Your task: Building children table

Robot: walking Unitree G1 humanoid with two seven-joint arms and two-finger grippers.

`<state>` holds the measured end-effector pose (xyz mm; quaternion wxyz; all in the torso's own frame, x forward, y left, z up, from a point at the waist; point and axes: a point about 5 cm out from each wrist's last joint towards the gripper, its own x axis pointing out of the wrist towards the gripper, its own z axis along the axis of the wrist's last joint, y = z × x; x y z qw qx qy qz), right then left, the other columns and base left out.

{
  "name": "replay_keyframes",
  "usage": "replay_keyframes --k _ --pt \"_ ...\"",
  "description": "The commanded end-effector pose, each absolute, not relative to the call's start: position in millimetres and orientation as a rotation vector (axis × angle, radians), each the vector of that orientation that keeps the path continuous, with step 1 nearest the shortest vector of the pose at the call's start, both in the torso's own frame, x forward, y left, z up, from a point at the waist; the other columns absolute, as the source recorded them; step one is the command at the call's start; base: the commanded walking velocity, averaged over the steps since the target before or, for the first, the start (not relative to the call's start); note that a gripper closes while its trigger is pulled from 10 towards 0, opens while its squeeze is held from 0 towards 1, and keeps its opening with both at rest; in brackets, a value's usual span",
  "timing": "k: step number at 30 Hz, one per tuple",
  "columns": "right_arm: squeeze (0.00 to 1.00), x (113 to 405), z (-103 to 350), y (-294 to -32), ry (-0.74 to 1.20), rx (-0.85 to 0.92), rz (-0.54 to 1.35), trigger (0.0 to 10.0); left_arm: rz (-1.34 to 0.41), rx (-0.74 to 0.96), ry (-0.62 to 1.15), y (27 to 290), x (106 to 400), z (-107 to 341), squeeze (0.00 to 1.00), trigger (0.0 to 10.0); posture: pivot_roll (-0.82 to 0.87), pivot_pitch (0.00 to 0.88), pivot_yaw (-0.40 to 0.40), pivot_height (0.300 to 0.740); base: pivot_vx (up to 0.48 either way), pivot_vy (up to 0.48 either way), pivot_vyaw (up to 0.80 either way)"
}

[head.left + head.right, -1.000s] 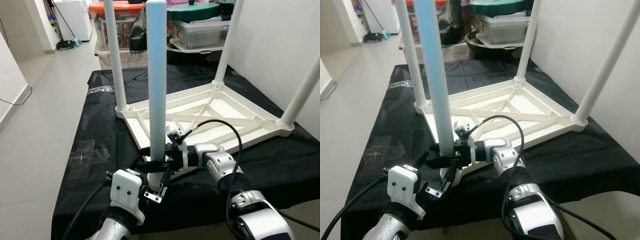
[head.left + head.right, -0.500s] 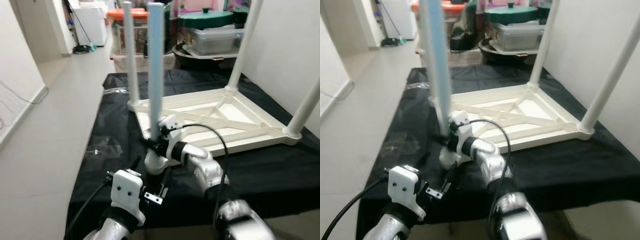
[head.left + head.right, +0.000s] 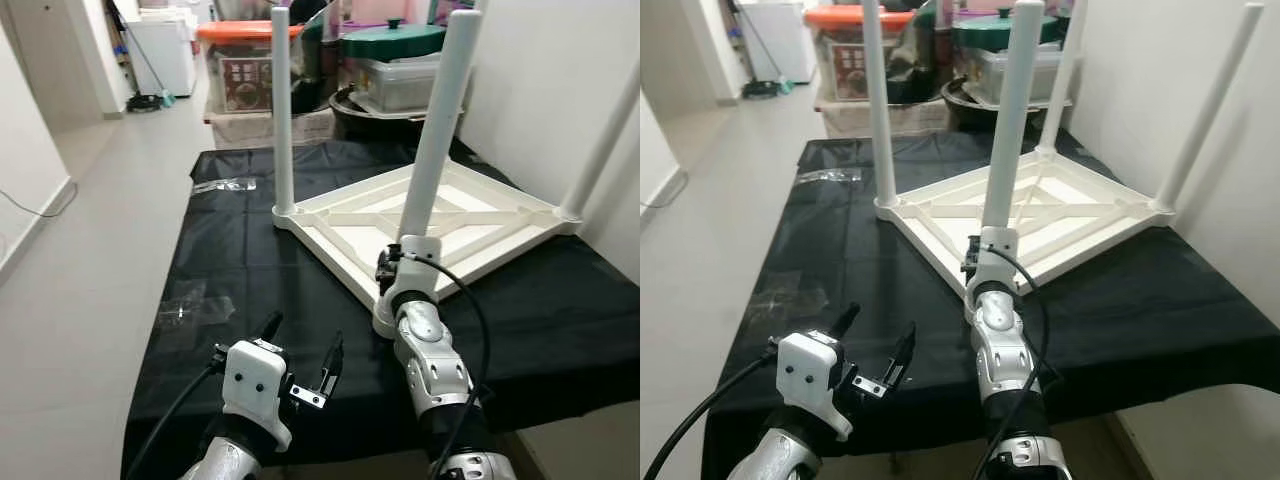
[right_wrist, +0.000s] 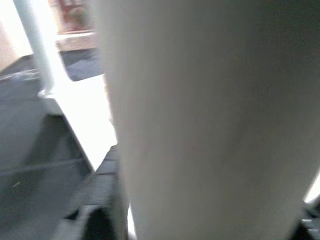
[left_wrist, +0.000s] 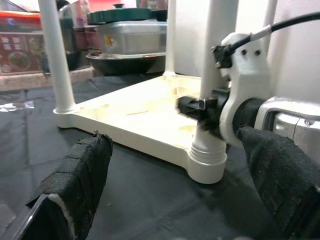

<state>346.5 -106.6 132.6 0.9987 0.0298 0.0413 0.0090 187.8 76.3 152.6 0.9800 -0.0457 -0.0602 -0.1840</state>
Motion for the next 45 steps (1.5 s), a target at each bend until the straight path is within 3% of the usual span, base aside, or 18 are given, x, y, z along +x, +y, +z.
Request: replay_keyframes --k 1,2,3,4,5,10,12,13,16,20,28,30,38,40,43,44,45 --pt "1.00 347 134 -83 0.079 0.126 0.105 10.0 -0.369 -0.089 -0.104 76 188 148 0.00 10.0 0.08 0.000 -0.019 0.740 0.000 0.000 0.00" --pt "1.00 349 138 -81 0.052 0.135 0.144 10.0 -0.370 -0.089 -0.103 76 188 148 0.00 10.0 0.08 0.000 -0.019 0.740 0.000 0.000 0.00" --pt "0.62 352 141 -82 0.031 0.130 0.195 10.0 -0.370 -0.088 -0.103 77 188 148 0.00 10.0 0.08 0.000 -0.019 0.740 0.000 0.000 0.00" --pt "0.62 352 141 -82 0.031 0.130 0.195 10.0 -0.370 -0.088 -0.103 77 188 148 0.00 10.0 0.08 0.000 -0.019 0.740 0.000 0.000 0.00" --pt "0.00 356 144 -84 0.028 0.134 0.246 10.0 -0.370 -0.088 -0.102 77 188 148 0.00 10.0 0.09 0.000 -0.021 0.740 0.000 0.000 0.00" --pt "0.00 361 151 -88 0.029 0.164 0.430 10.0 -0.370 -0.088 -0.104 77 188 148 0.00 10.0 0.08 0.000 -0.019 0.740 0.000 0.000 0.00" --pt "0.00 357 145 -89 0.117 0.113 0.769 10.0 -0.372 -0.088 -0.107 77 189 148 0.00 10.0 0.08 0.000 -0.023 0.740 0.000 0.000 0.00" --pt "0.00 357 145 -89 0.117 0.113 0.769 10.0 -0.372 -0.088 -0.107 77 189 148 0.00 10.0 0.08 0.000 -0.023 0.740 0.000 0.000 0.00" --pt "0.00 335 136 -99 0.256 0.020 1.225 10.0 -0.373 -0.089 -0.112 76 190 149 0.00 10.0 0.09 0.000 -0.026 0.740 0.000 0.000 0.00" --pt "0.00 327 135 -100 0.284 -0.016 1.380 10.0 -0.372 -0.089 -0.113 77 190 150 0.00 10.0 0.09 0.000 -0.026 0.740 0.000 0.000 0.00" --pt "0.00 333 139 -86 0.257 -0.012 1.423 10.0 -0.374 -0.088 -0.117 77 191 150 0.00 10.0 0.09 0.000 -0.026 0.740 0.000 0.000 0.00" --pt "0.00 336 143 -76 0.235 0.032 1.435 0.0 -0.376 -0.088 -0.118 76 191 151 0.00 10.0 0.09 0.000 -0.024 0.740 0.000 0.000 0.00" --pt "0.00 341 145 -76 0.195 0.053 1.365 0.0 -0.378 -0.088 -0.117 76 191 151 0.00 10.0 0.09 0.000 -0.024 0.740 0.000 0.000 0.00" --pt "0.00 354 141 -82 0.160 0.055 1.037 0.0 -0.377 -0.087 -0.116 77 191 150 0.00 10.0 0.09 0.000 -0.021 0.740 0.000 0.000 0.00" --pt "0.00 354 141 -82 0.160 0.055 1.037 0.0 -0.377 -0.087 -0.116 77 191 150 0.00 10.0 0.09 0.000 -0.021 0.740 0.000 0.000 0.00" --pt "0.00 359 140 -87 0.139 0.063 0.861 0.0 -0.376 -0.086 -0.116 77 191 150 0.00 10.0 0.09 0.000 -0.021 0.740 0.000 0.000 0.00" --pt "0.00 359 140 -87 0.139 0.063 0.861 0.0 -0.376 -0.086 -0.116 77 191 150 0.00 10.0 0.09 0.000 -0.021 0.740 0.000 0.000 0.00"
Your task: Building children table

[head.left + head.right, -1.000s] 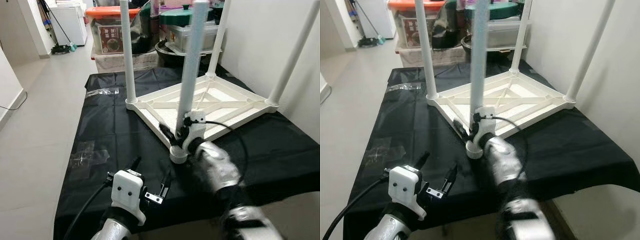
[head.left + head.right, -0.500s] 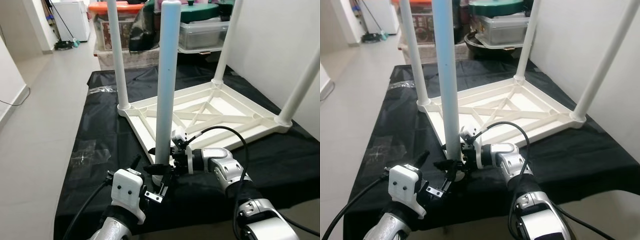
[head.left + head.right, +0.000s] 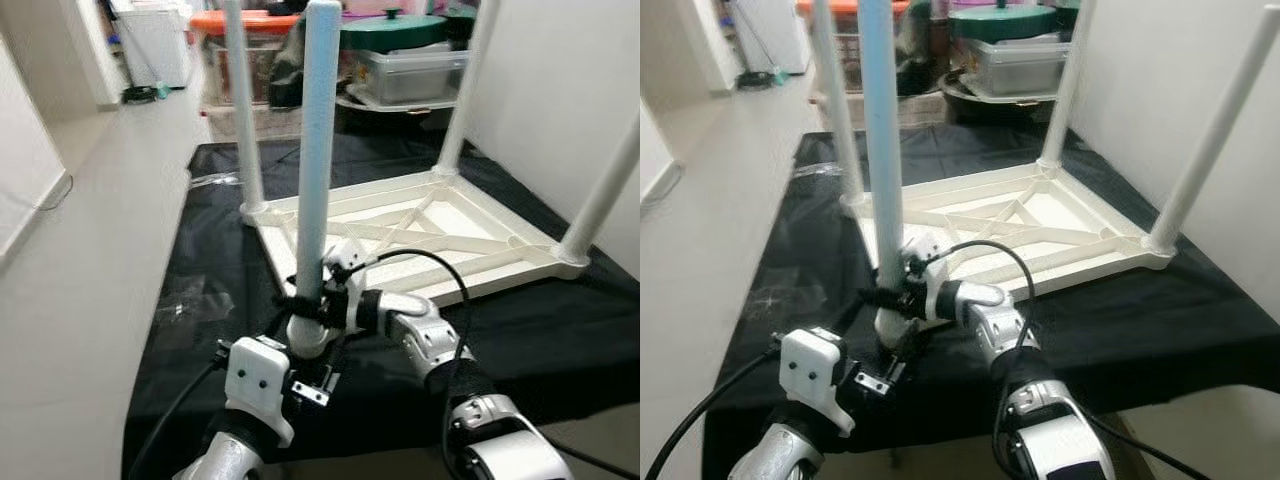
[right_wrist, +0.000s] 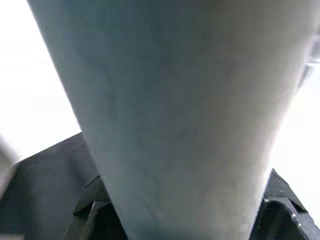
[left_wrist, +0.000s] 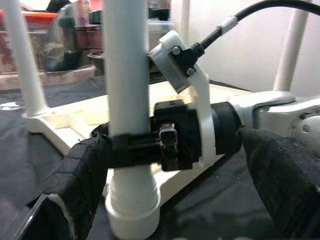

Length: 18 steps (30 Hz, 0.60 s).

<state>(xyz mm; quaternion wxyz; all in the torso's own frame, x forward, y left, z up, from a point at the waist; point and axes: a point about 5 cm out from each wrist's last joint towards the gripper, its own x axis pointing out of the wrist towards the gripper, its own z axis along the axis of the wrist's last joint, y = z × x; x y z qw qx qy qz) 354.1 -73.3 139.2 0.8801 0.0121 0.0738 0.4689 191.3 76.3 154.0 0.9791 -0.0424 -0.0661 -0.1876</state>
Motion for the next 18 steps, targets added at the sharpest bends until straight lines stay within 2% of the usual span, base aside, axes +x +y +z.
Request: replay_keyframes --k 1,2,3,7,8,9,10,12,13,18 --pt "0.00 359 140 -87 0.139 0.063 0.861 0.0 -0.376 -0.086 -0.116 77 191 150 0.00 10.0 0.09 0.000 -0.021 0.740 0.000 0.000 0.00" --pt "0.00 359 140 -87 0.139 0.063 0.861 0.0 -0.376 -0.086 -0.116 77 191 150 0.00 10.0 0.09 0.000 -0.021 0.740 0.000 0.000 0.00" --pt "0.00 365 139 -103 0.119 0.024 0.541 0.0 -0.377 -0.086 -0.115 77 191 150 0.00 10.0 0.08 0.000 -0.013 0.740 0.000 0.000 0.00" --pt "0.00 365 139 -103 0.119 0.024 0.541 0.0 -0.377 -0.086 -0.115 77 191 150 0.00 10.0 0.08 0.000 -0.013 0.740 0.000 0.000 0.00" --pt "0.00 361 142 -119 0.088 0.001 0.230 0.0 -0.380 -0.086 -0.114 77 191 150 0.00 10.0 0.08 0.000 -0.006 0.740 0.000 0.000 0.00" --pt "0.00 361 142 -119 0.088 0.001 0.230 0.0 -0.380 -0.086 -0.114 77 191 150 0.00 10.0 0.08 0.000 -0.006 0.740 0.000 0.000 0.00" --pt "0.00 350 142 -127 0.084 0.022 -0.010 0.0 -0.381 -0.086 -0.114 77 191 150 0.00 10.0 0.08 0.000 -0.006 0.740 0.000 0.000 0.00" --pt "0.00 350 142 -127 0.084 0.022 -0.010 0.0 -0.381 -0.086 -0.114 77 191 150 0.00 10.0 0.08 0.000 -0.006 0.740 0.000 0.000 0.00" --pt "0.00 337 140 -129 0.093 0.072 -0.204 0.0 -0.382 -0.086 -0.114 77 191 150 0.00 10.0 0.08 0.000 -0.011 0.740 0.000 0.000 0.00" --pt "0.00 339 142 -119 0.078 0.097 -0.211 0.0 -0.382 -0.085 -0.114 76 191 150 0.00 10.0 0.09 0.000 -0.011 0.740 0.000 0.000 0.00"
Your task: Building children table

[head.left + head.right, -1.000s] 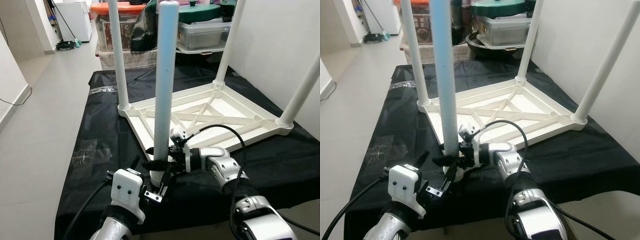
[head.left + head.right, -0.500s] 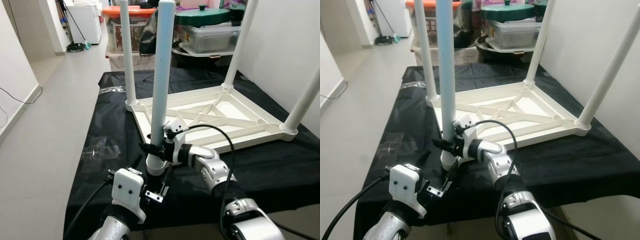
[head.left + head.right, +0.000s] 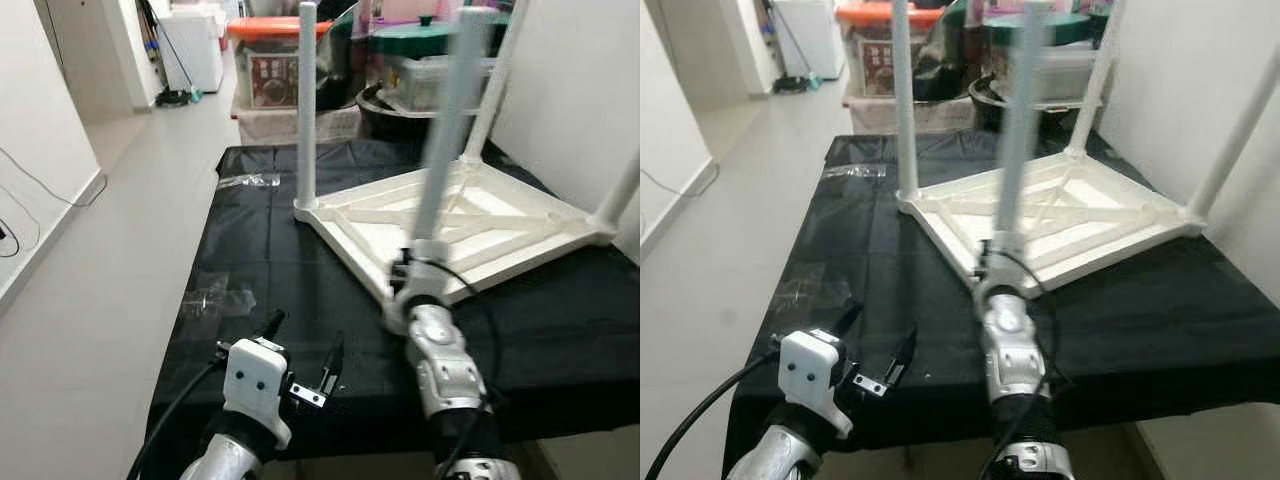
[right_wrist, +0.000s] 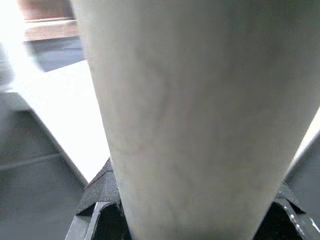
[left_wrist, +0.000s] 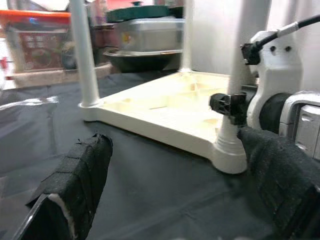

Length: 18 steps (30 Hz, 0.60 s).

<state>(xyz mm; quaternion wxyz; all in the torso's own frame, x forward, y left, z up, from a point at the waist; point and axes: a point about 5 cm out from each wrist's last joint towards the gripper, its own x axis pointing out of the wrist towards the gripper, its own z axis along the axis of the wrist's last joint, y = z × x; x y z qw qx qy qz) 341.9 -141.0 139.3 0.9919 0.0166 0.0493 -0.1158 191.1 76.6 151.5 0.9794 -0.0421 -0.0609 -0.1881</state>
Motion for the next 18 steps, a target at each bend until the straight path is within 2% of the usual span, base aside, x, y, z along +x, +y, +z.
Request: replay_keyframes --k 1,4,5,7,8,9,12,13,17,18 --pt "0.00 339 142 -119 0.078 0.097 -0.211 0.0 -0.382 -0.085 -0.114 76 191 150 0.00 10.0 0.09 0.000 -0.011 0.740 0.000 0.000 0.00" --pt "0.00 345 145 -110 0.058 0.113 -0.184 0.6 -0.382 -0.086 -0.116 76 192 150 0.00 10.0 0.08 0.000 -0.018 0.740 0.000 0.000 0.00" --pt "0.00 348 147 -107 0.044 0.105 -0.154 10.0 -0.378 -0.089 -0.116 75 192 150 0.00 10.0 0.07 0.000 -0.026 0.740 0.000 0.000 0.00" --pt "0.00 348 147 -107 0.044 0.105 -0.154 10.0 -0.378 -0.089 -0.116 75 192 150 0.00 10.0 0.07 0.000 -0.026 0.740 0.000 0.000 0.00" --pt "0.00 351 148 -102 0.033 0.110 -0.089 10.0 -0.378 -0.091 -0.116 75 192 150 0.00 10.0 0.05 0.000 -0.019 0.740 0.000 0.000 0.00" --pt "1.00 352 149 -99 0.015 0.113 -0.034 10.0 -0.379 -0.093 -0.115 75 192 150 0.00 10.0 0.04 0.000 -0.009 0.740 0.000 0.000 0.00" --pt "1.00 352 150 -100 0.006 0.105 -0.020 10.0 -0.381 -0.093 -0.114 75 192 149 0.00 10.0 0.04 0.000 -0.009 0.740 0.000 0.000 0.00" --pt "0.07 352 150 -101 0.006 0.113 -0.013 10.0 -0.382 -0.093 -0.113 75 192 149 0.00 10.0 0.04 0.000 -0.010 0.740 0.000 0.000 0.00" --pt "0.07 354 152 -104 -0.003 0.130 0.008 10.0 -0.382 -0.092 -0.113 75 192 149 0.00 10.0 0.04 0.000 -0.010 0.740 0.000 0.000 0.00" --pt "0.00 359 157 -106 -0.039 0.137 0.092 10.0 -0.381 -0.091 -0.113 75 192 149 0.00 10.0 0.04 0.000 -0.010 0.740 0.000 0.000 0.00"
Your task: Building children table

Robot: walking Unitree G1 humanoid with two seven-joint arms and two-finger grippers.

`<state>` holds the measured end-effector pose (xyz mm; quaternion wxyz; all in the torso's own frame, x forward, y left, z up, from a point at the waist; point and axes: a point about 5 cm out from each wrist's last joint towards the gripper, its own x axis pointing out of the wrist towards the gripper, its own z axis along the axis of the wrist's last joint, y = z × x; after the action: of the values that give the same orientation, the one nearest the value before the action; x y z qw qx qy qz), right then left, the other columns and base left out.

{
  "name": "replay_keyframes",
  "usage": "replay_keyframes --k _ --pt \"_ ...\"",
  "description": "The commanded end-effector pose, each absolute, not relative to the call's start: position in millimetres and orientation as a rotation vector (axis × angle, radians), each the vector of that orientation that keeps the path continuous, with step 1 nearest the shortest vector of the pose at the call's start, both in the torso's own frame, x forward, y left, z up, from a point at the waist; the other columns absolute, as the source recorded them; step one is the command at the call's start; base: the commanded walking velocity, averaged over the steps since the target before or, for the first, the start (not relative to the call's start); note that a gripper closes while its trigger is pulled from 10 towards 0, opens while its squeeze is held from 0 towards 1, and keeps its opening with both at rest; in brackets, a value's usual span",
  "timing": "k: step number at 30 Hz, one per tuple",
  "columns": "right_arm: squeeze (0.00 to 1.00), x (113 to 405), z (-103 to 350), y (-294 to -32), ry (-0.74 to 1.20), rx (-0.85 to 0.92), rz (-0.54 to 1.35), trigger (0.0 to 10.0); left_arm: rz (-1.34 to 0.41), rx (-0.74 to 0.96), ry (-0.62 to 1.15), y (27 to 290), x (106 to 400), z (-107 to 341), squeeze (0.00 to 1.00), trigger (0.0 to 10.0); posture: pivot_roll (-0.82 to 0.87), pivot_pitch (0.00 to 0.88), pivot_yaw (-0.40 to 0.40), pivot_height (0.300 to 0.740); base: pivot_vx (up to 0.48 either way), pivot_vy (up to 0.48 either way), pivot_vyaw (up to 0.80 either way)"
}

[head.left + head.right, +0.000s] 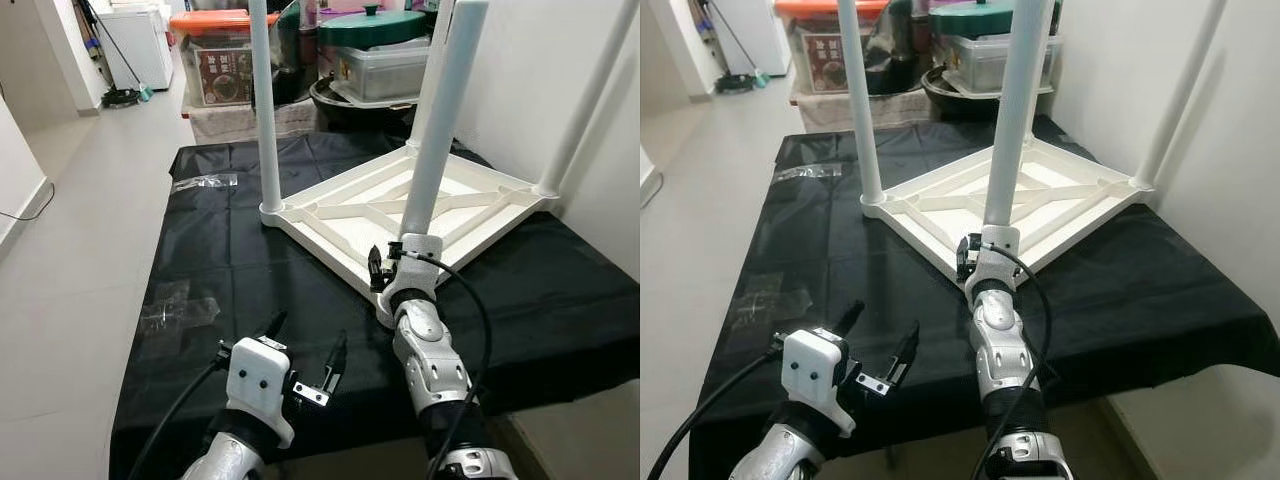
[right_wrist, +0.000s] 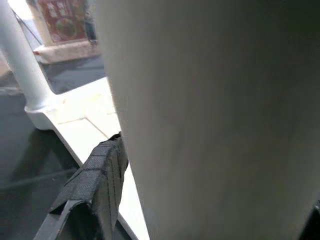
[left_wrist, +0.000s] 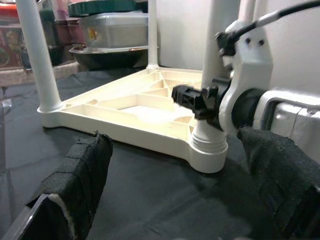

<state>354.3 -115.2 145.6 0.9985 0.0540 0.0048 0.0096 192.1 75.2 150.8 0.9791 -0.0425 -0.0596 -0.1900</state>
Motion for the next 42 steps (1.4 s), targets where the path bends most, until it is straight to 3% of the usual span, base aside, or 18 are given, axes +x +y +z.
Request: replay_keyframes --k 1,4,7,9,10,11,14,27,28,35,36,38,39,40,41,42 --pt "0.00 359 157 -106 -0.039 0.137 0.092 10.0 -0.381 -0.091 -0.113 75 192 149 0.00 10.0 0.04 0.000 -0.010 0.740 0.000 0.000 0.00" --pt "0.00 370 166 -110 -0.055 0.177 0.317 10.0 -0.382 -0.090 -0.113 75 192 148 0.00 10.0 0.04 0.000 -0.001 0.740 0.000 0.000 0.00" --pt "0.00 372 169 -110 -0.060 0.188 0.392 10.0 -0.383 -0.089 -0.113 75 192 148 0.00 10.0 0.04 0.000 -0.001 0.740 0.000 0.000 0.00" --pt "0.00 372 172 -101 -0.001 0.169 0.741 10.0 -0.381 -0.087 -0.113 75 192 148 0.00 10.0 0.06 0.000 -0.006 0.740 0.000 0.000 0.00" --pt "0.00 372 172 -101 -0.001 0.169 0.741 10.0 -0.381 -0.087 -0.113 75 192 148 0.00 10.0 0.06 0.000 -0.006 0.740 0.000 0.000 0.00" --pt "0.00 368 171 -95 0.040 0.163 0.896 10.0 -0.381 -0.085 -0.113 76 192 147 0.00 10.0 0.07 0.000 -0.001 0.740 0.000 0.000 0.00" --pt "0.00 363 169 -89 0.095 0.157 1.062 10.0 -0.380 -0.083 -0.112 77 192 147 0.00 10.0 0.08 0.000 -0.003 0.740 0.000 0.000 0.00" --pt "0.00 353 167 -68 0.152 0.132 1.380 10.0 -0.369 -0.078 -0.116 77 191 148 0.00 10.0 0.11 0.000 -0.037 0.740 0.000 0.000 0.00" --pt "0.00 352 165 -65 0.162 0.124 1.387 0.0 -0.367 -0.078 -0.116 78 191 148 0.00 10.0 0.11 0.000 -0.037 0.740 0.000 0.000 0.00" --pt "0.00 353 154 -63 0.168 0.037 1.329 0.0 -0.365 -0.080 -0.119 77 192 149 0.00 10.0 0.10 0.000 -0.038 0.740 0.000 0.000 0.00" --pt "0.00 359 147 -66 0.172 -0.004 1.176 0.0 -0.365 -0.080 -0.119 78 192 149 0.00 10.0 0.10 0.000 -0.035 0.740 0.000 0.000 0.00" --pt "0.00 359 147 -66 0.172 -0.004 1.176 0.0 -0.365 -0.080 -0.119 78 192 149 0.00 10.0 0.10 0.000 -0.035 0.740 0.000 0.000 0.00" --pt "0.00 364 143 -71 0.181 -0.029 1.031 0.0 -0.366 -0.079 -0.119 78 192 149 0.00 10.0 0.10 0.000 -0.035 0.740 0.000 0.000 0.00" --pt "0.00 364 143 -71 0.181 -0.029 1.031 0.0 -0.366 -0.079 -0.119 78 192 149 0.00 10.0 0.10 0.000 -0.035 0.740 0.000 0.000 0.00" --pt "0.00 370 138 -78 0.199 -0.018 0.850 0.0 -0.367 -0.079 -0.119 78 193 148 0.00 10.0 0.09 0.000 -0.029 0.740 0.000 0.000 0.00" --pt "0.00 370 138 -78 0.199 -0.018 0.850 0.0 -0.367 -0.079 -0.119 78 193 148 0.00 10.0 0.09 0.000 -0.029 0.740 0.000 0.000 0.00"
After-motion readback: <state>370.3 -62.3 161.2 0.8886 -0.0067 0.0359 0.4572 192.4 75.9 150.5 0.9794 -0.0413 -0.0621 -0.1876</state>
